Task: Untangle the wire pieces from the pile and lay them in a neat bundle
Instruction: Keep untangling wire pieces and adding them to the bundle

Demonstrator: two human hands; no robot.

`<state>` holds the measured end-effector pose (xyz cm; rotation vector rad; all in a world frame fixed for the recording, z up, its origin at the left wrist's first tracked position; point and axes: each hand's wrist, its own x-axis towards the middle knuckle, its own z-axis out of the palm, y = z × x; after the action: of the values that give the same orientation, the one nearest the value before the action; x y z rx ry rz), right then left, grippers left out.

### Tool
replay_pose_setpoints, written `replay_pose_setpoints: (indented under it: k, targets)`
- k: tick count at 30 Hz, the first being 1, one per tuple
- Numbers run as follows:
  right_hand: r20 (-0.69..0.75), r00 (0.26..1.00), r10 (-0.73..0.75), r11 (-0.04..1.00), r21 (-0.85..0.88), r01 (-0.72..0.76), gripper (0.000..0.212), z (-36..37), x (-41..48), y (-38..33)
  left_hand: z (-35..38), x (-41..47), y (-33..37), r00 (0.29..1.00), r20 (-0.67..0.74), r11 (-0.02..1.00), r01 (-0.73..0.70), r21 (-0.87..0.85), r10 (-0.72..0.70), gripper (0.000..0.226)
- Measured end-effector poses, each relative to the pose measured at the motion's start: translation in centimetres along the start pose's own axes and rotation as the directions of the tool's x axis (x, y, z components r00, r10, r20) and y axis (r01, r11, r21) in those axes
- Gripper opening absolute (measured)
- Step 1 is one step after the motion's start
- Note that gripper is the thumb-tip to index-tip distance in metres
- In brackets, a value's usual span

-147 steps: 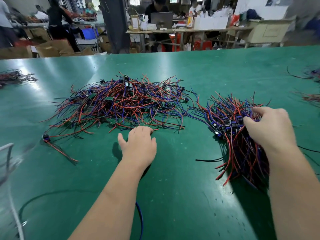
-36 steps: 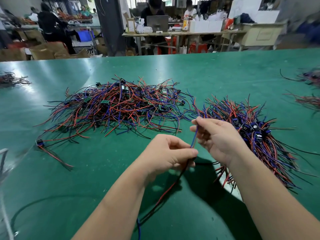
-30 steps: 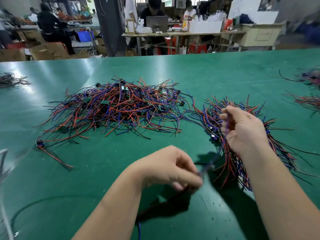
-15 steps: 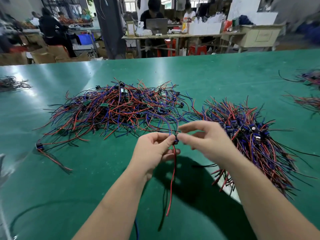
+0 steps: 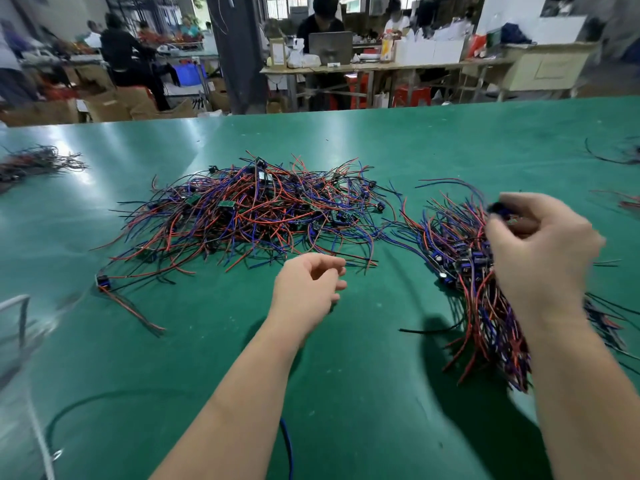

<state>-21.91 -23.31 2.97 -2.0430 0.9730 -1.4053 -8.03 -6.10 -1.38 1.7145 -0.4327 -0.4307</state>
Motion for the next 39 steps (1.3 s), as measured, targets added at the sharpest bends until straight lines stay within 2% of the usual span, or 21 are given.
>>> replay_pose_setpoints:
  k: [1, 3, 5, 7, 9, 12, 14, 19, 24, 27, 29, 31, 33, 34, 35, 37, 38, 39]
  targets:
    - [0.017, 0.999, 0.029, 0.997, -0.078, -0.028, 0.029, -0.2, 0.3, 0.4, -0.4, 0.2, -0.2, 0.995, -0.052, 0.984, -0.079, 0.158, 0.089, 0.027]
    - [0.081, 0.992, 0.096, 0.961, -0.266, -0.071, 0.038, -0.4, 0.6, 1.1, -1.3, 0.5, -0.7, 0.956, -0.078, 0.859, -0.218, 0.464, 0.284, 0.025]
    - [0.115, 0.985, 0.132, 0.932, -0.351, -0.084, 0.044, -0.3, 0.4, 1.0, -2.0, 1.2, -1.5, 0.922, -0.071, 0.724, -0.249, 0.643, 0.381, 0.022]
    - [0.141, 0.983, 0.121, 0.942, -0.328, -0.069, 0.044, -0.1, 0.0, 0.5, -2.4, 1.7, -2.1, 0.938, -0.07, 0.655, -0.183, 0.733, 0.341, 0.021]
    - [0.187, 0.978, 0.093, 0.955, -0.294, -0.034, 0.043, 0.4, -0.5, -0.1, -2.5, 2.1, -2.5, 0.97, -0.049, 0.628, -0.116, 0.769, 0.239, 0.026]
    - [0.266, 0.963, 0.044, 0.967, -0.253, 0.025, 0.041, 1.1, -1.4, -0.8, -2.5, 2.8, -3.2, 0.99, 0.002, 0.563, -0.08, 0.823, 0.139, 0.033]
    - [0.302, 0.953, 0.024, 0.972, -0.231, 0.049, 0.039, 1.3, -1.8, -1.1, -2.3, 3.2, -3.6, 0.992, 0.007, 0.535, -0.074, 0.842, 0.126, 0.035]
    - [0.334, 0.942, -0.015, 0.978, -0.191, 0.083, 0.035, 1.7, -2.3, -1.3, -1.9, 3.4, -3.7, 0.982, -0.005, 0.533, -0.098, 0.84, 0.189, 0.038]
    - [0.34, 0.94, -0.04, 0.982, -0.163, 0.1, 0.032, 1.9, -2.7, -1.4, -1.5, 2.8, -2.3, 0.918, -0.093, 0.609, -0.177, 0.773, 0.384, 0.028]
    - [0.361, 0.932, -0.015, 0.999, -0.037, 0.031, 0.028, 2.3, -2.9, -1.3, -1.5, 1.7, -0.6, 0.814, -0.181, 0.646, -0.28, 0.71, 0.552, 0.025]
    - [0.453, 0.891, 0.012, 0.997, 0.06, -0.044, 0.031, 2.6, -3.0, -1.2, -1.2, 0.3, 0.8, 0.705, -0.187, 0.625, -0.434, 0.649, 0.684, 0.027]
    - [0.599, 0.799, -0.049, 0.986, 0.158, -0.059, 0.05, 2.9, -3.4, -1.3, -0.6, -1.4, 2.0, 0.588, -0.126, 0.541, -0.61, 0.579, 0.799, 0.029]
    - [0.73, 0.667, -0.151, 0.957, 0.276, -0.086, 0.066, 3.1, -4.0, -1.8, 0.7, -3.0, 2.5, 0.493, -0.019, 0.433, -0.743, 0.51, 0.87, 0.026]
    - [0.754, 0.623, -0.21, 0.944, 0.323, -0.072, 0.064, 3.2, -4.2, -1.9, 1.4, -3.6, 2.5, 0.456, 0.042, 0.382, -0.79, 0.48, 0.889, 0.025]
    - [0.756, 0.601, -0.262, 0.94, 0.34, -0.018, 0.053, 3.3, -4.3, -1.9, 2.0, -4.0, 2.4, 0.431, 0.101, 0.346, -0.825, 0.447, 0.897, 0.024]
    - [0.735, 0.612, -0.291, 0.947, 0.31, 0.077, 0.03, 3.5, -4.3, -1.8, 2.7, -4.3, 2.0, 0.433, 0.182, 0.347, -0.862, 0.37, 0.883, 0.024]
    - [0.711, 0.649, -0.27, 0.947, 0.316, 0.048, 0.026, 3.6, -4.4, -1.7, 2.8, -4.2, 1.8, 0.464, 0.196, 0.389, -0.862, 0.325, 0.864, 0.025]
    - [0.678, 0.702, -0.216, 0.93, 0.361, -0.063, 0.022, 3.8, -4.3, -1.7, 2.6, -4.1, 1.6, 0.511, 0.189, 0.453, -0.847, 0.279, 0.838, 0.026]
